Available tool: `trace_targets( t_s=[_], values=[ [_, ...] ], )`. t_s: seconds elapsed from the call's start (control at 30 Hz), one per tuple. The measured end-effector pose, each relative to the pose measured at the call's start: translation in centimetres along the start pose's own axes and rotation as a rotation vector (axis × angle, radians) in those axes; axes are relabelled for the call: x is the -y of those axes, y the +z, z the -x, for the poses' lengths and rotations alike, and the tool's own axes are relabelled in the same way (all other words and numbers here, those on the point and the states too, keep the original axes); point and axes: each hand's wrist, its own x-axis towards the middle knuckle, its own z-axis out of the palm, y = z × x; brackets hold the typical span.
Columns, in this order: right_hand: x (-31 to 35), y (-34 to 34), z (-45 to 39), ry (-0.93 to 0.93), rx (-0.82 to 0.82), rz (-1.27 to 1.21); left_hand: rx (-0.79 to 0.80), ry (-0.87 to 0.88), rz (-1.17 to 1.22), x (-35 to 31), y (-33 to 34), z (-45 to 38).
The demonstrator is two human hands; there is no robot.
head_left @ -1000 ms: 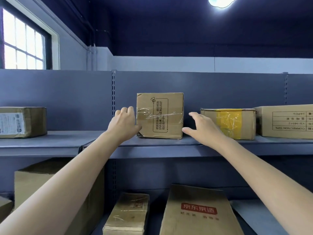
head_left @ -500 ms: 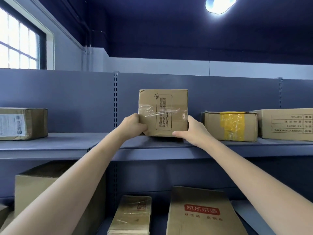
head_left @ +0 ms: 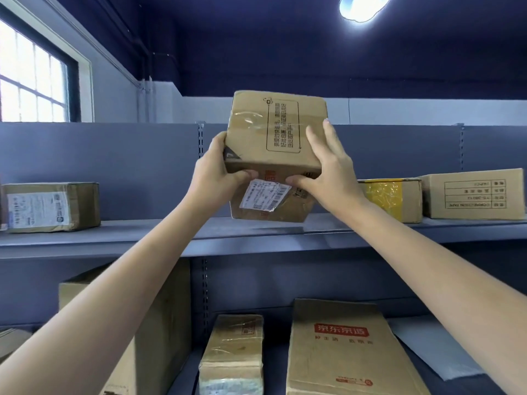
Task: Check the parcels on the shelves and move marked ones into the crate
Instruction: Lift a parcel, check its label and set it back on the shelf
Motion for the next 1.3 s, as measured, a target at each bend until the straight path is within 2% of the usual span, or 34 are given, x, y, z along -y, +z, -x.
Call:
trace_targets(
  t_s=[0.1,0.23,0.4,0.47,0.53,0.63,0.8,1.1,1.3],
  values=[
    [0.4,-0.8,0.7,-0.005,-0.086,-0.047,-0.053,0.082,0.034,-1.6,-0.6,0.4],
    [1.0,-1.3,1.8,0.085,-0.274,-0.213,-0.073,0.143,0.031,-3.6,-1.4,0.5],
    [0.9,-2.7,3.4,0.262,-0.458,-0.554,-0.213,0.008,-0.189,-2.6,-2.9,0.9],
    [0.6,-3.2,3.8,0.315,-0.483,-0.663,-0.205,-0.089,-0.164,-2.0,-3.1,1.6],
    [0.4,-3.3,4.1,0.375,-0.467,-0.794,-0.116,-0.164,-0.034,-1.8,-2.8,2.4],
    [0.5,-2.5,4.6,0.449,-0.38,-0.876,-0.038,-0.176,0.094,-1.9,-2.2,3.6],
    [0.0,-0.8,6.0,0.516,-0.303,-0.89,-0.096,-0.126,0.113,-2.1,-2.3,4.7],
    [-0.3,-1.0,7.3,0.533,-0.232,-0.865,-0.079,-0.134,0.09,-1.1,-2.7,5.6],
    [-0.9,-2.2,6.3,0.475,-0.243,-0.727,-0.12,-0.215,0.311,-0.5,-3.9,4.8]
  ],
)
